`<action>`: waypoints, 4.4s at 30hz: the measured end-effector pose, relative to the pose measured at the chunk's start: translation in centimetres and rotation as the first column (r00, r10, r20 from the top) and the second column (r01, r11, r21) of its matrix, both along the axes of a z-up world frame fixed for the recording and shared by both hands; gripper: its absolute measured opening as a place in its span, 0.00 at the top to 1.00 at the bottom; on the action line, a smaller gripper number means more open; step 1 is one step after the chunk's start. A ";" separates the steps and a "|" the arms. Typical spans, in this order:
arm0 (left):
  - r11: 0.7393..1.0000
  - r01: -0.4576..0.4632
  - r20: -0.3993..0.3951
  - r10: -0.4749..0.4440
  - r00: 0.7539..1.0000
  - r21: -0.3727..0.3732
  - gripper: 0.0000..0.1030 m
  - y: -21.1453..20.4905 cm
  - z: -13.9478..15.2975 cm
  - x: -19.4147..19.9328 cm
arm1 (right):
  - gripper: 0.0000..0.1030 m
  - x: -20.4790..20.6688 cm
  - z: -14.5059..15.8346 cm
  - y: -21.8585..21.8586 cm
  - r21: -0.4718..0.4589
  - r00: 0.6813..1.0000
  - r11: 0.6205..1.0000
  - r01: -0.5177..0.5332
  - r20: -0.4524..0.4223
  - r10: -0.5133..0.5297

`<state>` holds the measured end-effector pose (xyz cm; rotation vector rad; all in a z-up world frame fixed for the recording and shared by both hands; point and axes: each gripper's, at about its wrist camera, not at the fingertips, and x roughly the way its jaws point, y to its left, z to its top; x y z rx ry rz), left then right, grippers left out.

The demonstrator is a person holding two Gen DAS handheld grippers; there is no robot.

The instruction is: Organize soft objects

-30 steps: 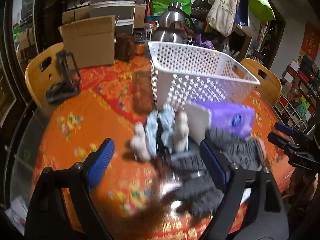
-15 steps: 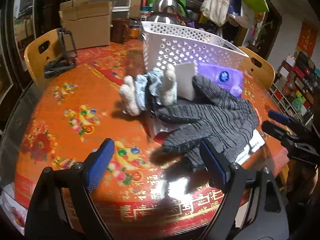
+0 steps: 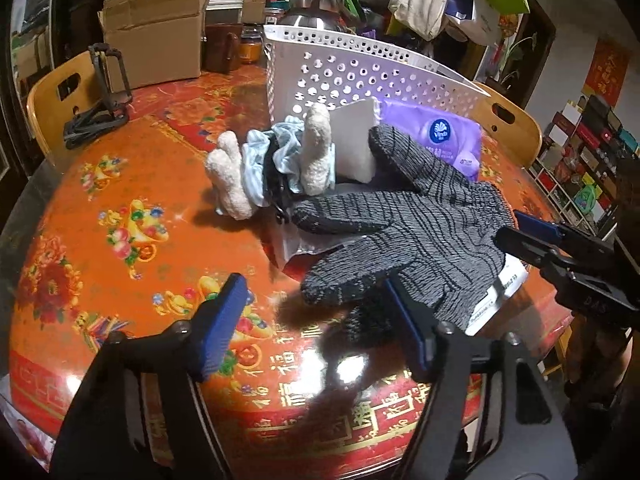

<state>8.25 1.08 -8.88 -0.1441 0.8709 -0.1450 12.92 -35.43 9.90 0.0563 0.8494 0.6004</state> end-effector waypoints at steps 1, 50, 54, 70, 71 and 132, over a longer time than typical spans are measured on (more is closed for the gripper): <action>1.000 0.004 -0.003 -0.004 1.000 -0.010 0.44 0.0 -0.1 0.1 | 0.52 0.0 0.0 0.1 0.001 1.000 1.000 -0.005 -0.001 0.005; 0.993 0.065 -0.025 -0.068 0.997 -0.101 0.37 1.1 -3.0 2.0 | 0.94 -0.2 -0.5 -1.0 0.029 1.000 1.000 -0.008 -0.025 0.009; 0.980 0.085 -0.027 -0.091 0.995 -0.182 0.82 1.3 -3.3 2.6 | 0.94 -0.3 -0.6 -1.0 0.031 0.999 0.999 -0.011 -0.031 0.012; 0.998 0.063 0.122 -0.059 0.991 -0.028 0.95 -0.5 0.6 -0.4 | 0.94 -1.4 1.8 -1.4 0.065 0.999 0.998 -0.006 0.037 0.003; 0.998 0.059 0.131 -0.055 0.990 -0.026 0.95 -0.4 1.0 -0.6 | 0.94 -1.5 2.4 -1.5 0.068 0.999 0.998 -0.006 0.049 0.003; 0.996 0.084 0.285 -0.072 0.956 -0.029 0.95 -0.8 20.5 14.3 | 0.93 13.5 15.6 -1.1 0.094 0.984 0.995 0.036 0.173 -0.052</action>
